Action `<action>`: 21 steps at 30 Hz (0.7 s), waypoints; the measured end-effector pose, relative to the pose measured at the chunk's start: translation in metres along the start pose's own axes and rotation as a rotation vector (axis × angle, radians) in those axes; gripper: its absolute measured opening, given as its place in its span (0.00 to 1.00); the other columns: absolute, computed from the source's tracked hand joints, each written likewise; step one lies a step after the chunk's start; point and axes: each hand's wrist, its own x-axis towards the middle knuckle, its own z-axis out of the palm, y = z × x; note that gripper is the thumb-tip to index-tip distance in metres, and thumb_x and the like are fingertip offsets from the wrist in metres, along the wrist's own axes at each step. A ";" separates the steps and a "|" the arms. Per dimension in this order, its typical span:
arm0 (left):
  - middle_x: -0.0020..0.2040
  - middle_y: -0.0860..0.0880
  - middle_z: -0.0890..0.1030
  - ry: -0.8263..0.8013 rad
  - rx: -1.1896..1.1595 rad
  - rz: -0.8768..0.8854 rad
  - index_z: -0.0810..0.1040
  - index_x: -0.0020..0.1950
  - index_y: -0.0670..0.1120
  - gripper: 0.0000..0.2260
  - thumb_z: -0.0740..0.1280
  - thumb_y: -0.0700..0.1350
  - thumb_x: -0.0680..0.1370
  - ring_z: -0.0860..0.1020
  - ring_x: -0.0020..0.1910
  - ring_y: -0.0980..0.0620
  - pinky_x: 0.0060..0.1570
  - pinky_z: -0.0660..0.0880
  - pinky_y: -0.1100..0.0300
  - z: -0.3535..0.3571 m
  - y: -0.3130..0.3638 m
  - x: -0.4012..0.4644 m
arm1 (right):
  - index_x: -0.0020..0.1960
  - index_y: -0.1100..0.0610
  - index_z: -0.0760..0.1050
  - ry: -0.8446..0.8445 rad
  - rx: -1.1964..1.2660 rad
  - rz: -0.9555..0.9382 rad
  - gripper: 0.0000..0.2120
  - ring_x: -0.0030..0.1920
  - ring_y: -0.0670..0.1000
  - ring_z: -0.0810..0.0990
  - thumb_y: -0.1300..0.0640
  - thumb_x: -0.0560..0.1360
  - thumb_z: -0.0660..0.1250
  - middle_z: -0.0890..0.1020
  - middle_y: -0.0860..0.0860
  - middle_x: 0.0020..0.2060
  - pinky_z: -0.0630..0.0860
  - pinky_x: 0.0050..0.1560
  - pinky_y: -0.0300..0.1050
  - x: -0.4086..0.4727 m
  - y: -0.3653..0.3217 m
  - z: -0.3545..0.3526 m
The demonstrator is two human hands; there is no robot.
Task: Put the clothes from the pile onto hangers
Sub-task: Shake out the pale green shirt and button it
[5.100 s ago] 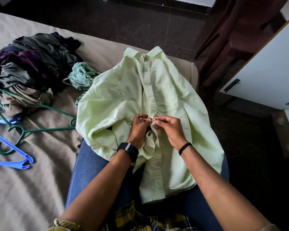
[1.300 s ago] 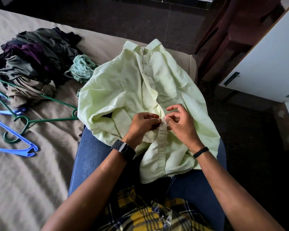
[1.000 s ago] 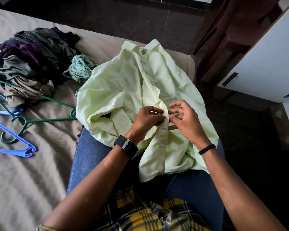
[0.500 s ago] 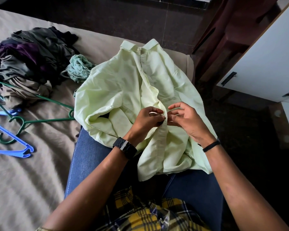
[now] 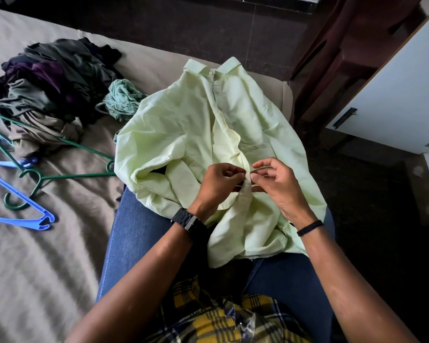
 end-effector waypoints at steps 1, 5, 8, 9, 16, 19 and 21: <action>0.35 0.43 0.80 0.003 -0.029 -0.003 0.79 0.40 0.41 0.07 0.67 0.33 0.76 0.80 0.33 0.51 0.36 0.78 0.63 0.001 0.000 -0.001 | 0.52 0.63 0.75 0.007 -0.002 -0.012 0.09 0.38 0.48 0.82 0.66 0.73 0.70 0.82 0.57 0.40 0.81 0.38 0.41 -0.001 -0.001 0.001; 0.34 0.43 0.81 0.018 -0.055 0.004 0.79 0.39 0.40 0.06 0.68 0.32 0.75 0.80 0.30 0.53 0.34 0.77 0.64 0.003 0.002 -0.004 | 0.52 0.63 0.75 0.065 -0.011 -0.032 0.10 0.37 0.47 0.83 0.61 0.74 0.71 0.83 0.58 0.39 0.79 0.35 0.38 -0.004 -0.003 0.006; 0.32 0.45 0.81 0.017 -0.063 -0.013 0.79 0.39 0.41 0.07 0.68 0.32 0.75 0.81 0.31 0.53 0.36 0.78 0.63 0.003 0.003 -0.004 | 0.53 0.61 0.75 0.077 -0.110 -0.046 0.13 0.38 0.51 0.84 0.60 0.71 0.74 0.83 0.54 0.38 0.81 0.39 0.41 -0.003 -0.002 0.007; 0.31 0.47 0.81 0.021 -0.068 -0.023 0.79 0.39 0.42 0.07 0.68 0.32 0.75 0.80 0.31 0.53 0.37 0.78 0.63 0.003 0.003 -0.004 | 0.52 0.59 0.75 0.082 -0.159 -0.052 0.13 0.38 0.49 0.83 0.61 0.71 0.74 0.83 0.51 0.38 0.81 0.41 0.40 -0.002 -0.001 0.007; 0.34 0.44 0.78 0.009 -0.232 -0.107 0.77 0.42 0.38 0.05 0.66 0.30 0.75 0.79 0.31 0.52 0.37 0.80 0.62 -0.002 0.005 -0.006 | 0.49 0.55 0.75 0.161 -0.367 -0.099 0.10 0.37 0.41 0.79 0.62 0.71 0.73 0.79 0.44 0.36 0.74 0.38 0.29 -0.001 0.002 0.003; 0.34 0.43 0.79 -0.021 -0.256 -0.131 0.76 0.43 0.36 0.04 0.65 0.30 0.76 0.80 0.32 0.51 0.39 0.81 0.61 -0.003 0.007 -0.007 | 0.48 0.54 0.74 0.170 -0.392 -0.126 0.10 0.36 0.43 0.79 0.61 0.71 0.73 0.79 0.45 0.35 0.78 0.39 0.35 -0.002 0.001 0.005; 0.34 0.43 0.79 -0.038 -0.251 -0.150 0.76 0.44 0.36 0.03 0.66 0.30 0.76 0.80 0.32 0.51 0.40 0.81 0.61 -0.002 0.007 -0.008 | 0.48 0.54 0.74 0.150 -0.353 -0.099 0.11 0.36 0.46 0.80 0.60 0.71 0.74 0.80 0.47 0.35 0.80 0.40 0.43 -0.002 0.002 0.008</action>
